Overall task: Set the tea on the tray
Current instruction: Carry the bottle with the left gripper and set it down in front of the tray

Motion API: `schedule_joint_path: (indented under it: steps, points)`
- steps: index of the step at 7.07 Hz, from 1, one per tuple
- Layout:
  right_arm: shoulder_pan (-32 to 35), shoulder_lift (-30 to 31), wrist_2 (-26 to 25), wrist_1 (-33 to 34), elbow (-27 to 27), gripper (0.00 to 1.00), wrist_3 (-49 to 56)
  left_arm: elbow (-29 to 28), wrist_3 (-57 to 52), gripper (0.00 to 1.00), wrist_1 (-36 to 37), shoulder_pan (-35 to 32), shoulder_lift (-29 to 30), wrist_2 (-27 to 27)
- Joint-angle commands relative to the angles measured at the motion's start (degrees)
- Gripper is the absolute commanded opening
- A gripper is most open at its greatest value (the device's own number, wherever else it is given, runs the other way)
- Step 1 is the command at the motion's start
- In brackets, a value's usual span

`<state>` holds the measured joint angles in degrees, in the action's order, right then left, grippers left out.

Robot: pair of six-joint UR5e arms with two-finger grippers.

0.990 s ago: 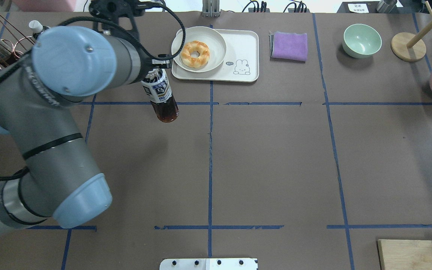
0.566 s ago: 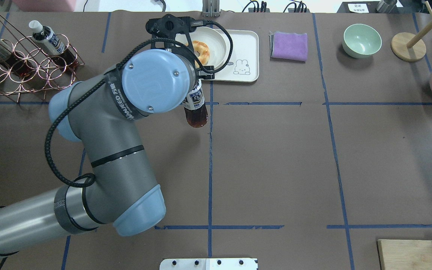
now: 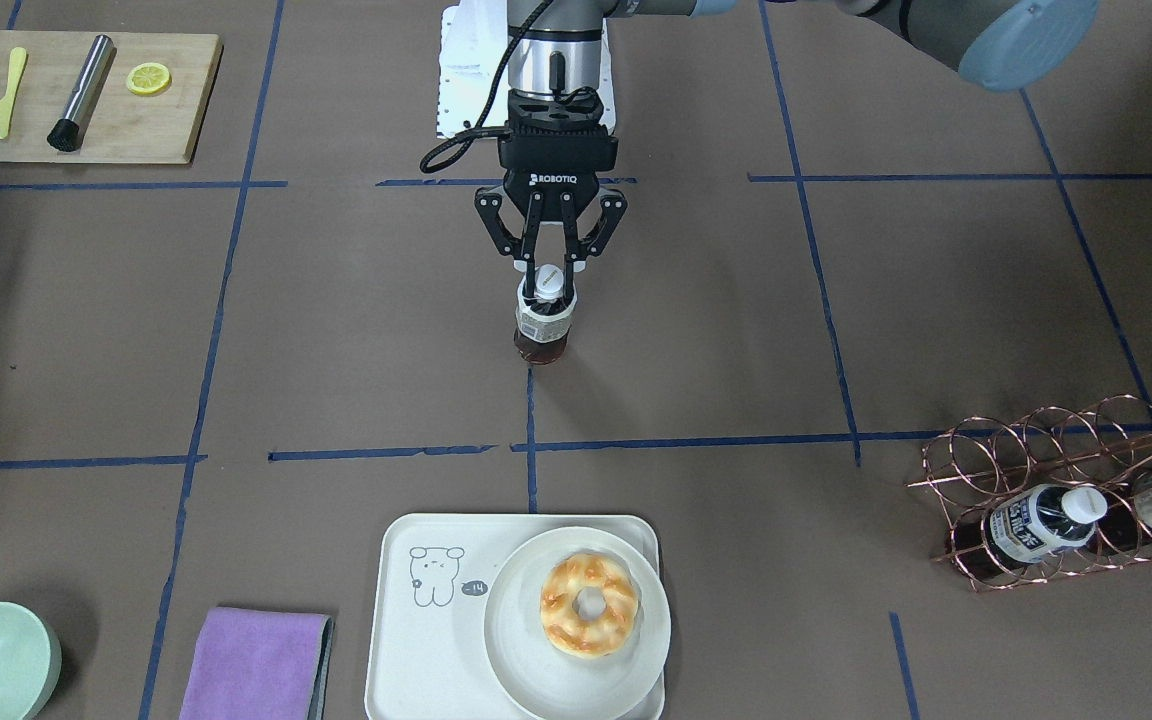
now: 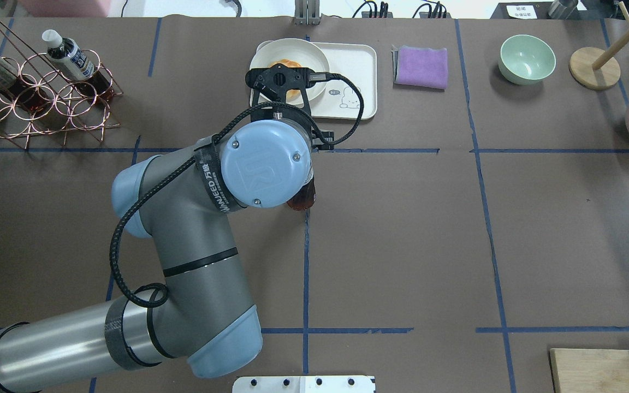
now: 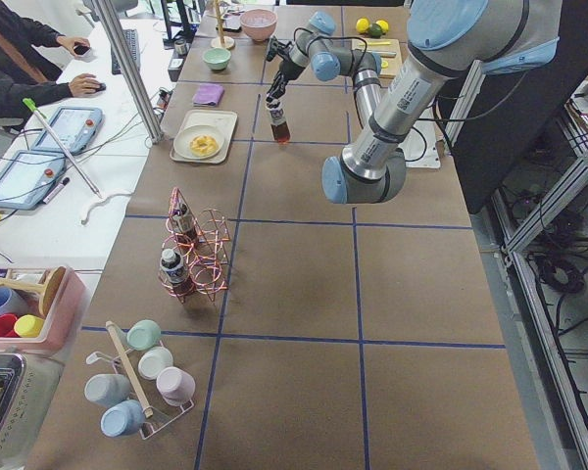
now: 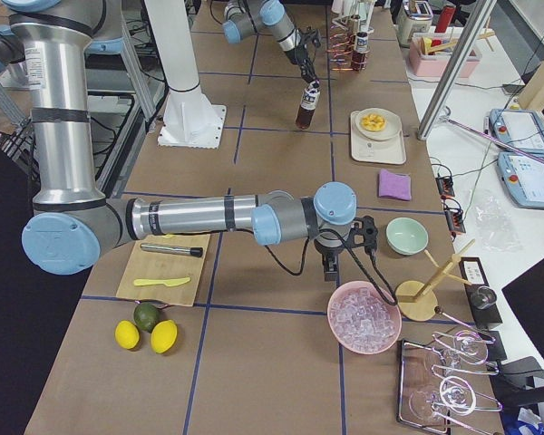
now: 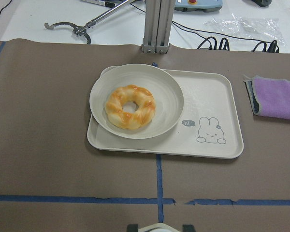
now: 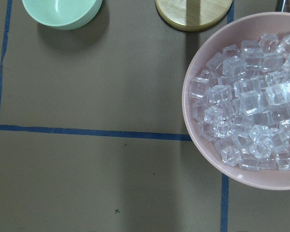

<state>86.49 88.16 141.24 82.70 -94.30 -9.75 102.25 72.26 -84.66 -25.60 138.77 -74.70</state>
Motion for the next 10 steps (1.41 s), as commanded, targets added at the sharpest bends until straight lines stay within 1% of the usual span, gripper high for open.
schedule_joint_path:
  steps: [1, 2, 3, 4, 5, 7, 8, 9, 10]
  points:
    - [0.0, 0.0, 0.0, 0.0, 0.08, 1.0, 0.0, -0.83, 0.07, 0.01, -0.77, 0.73, -0.08, 0.96]
    - [0.0, 0.0, 0.0, 0.0, 0.08, 1.0, 0.0, -0.83, 0.07, 0.08, -0.77, 0.82, -0.08, 0.88]
    - [0.0, 0.0, 0.0, 0.0, 0.08, 1.0, 0.0, -0.65, 0.07, 0.41, -0.86, 0.82, -0.08, 0.88]
    - [0.0, 0.0, -0.09, 0.0, 0.08, 1.0, 0.0, -0.74, -0.02, 0.7, -2.08, 0.82, -0.43, 0.88]
    - [0.0, -0.09, -0.09, 0.0, 0.08, 1.0, 0.0, -0.74, -0.11, 0.83, -2.61, 0.82, -0.6, 0.88]
    - [0.0, -0.09, 0.0, 0.0, 0.08, 1.0, 0.0, -0.04, -0.37, 0.93, -2.53, 0.82, -0.6, 0.79]
    - [0.0, -0.61, 0.09, 0.0, -0.01, 1.0, 0.0, 1.53, -0.54, 1.0, -2.18, 0.73, -0.52, 0.27]
    - [0.0, -1.31, -0.09, 0.09, -0.36, 1.0, -0.09, 3.72, -0.63, 1.0, -1.66, 0.47, -0.6, 0.17]
    - [0.0, -1.67, -0.17, 0.44, -1.84, 1.0, -0.52, 5.14, -0.72, 1.0, -1.48, -0.49, -0.69, 0.09]
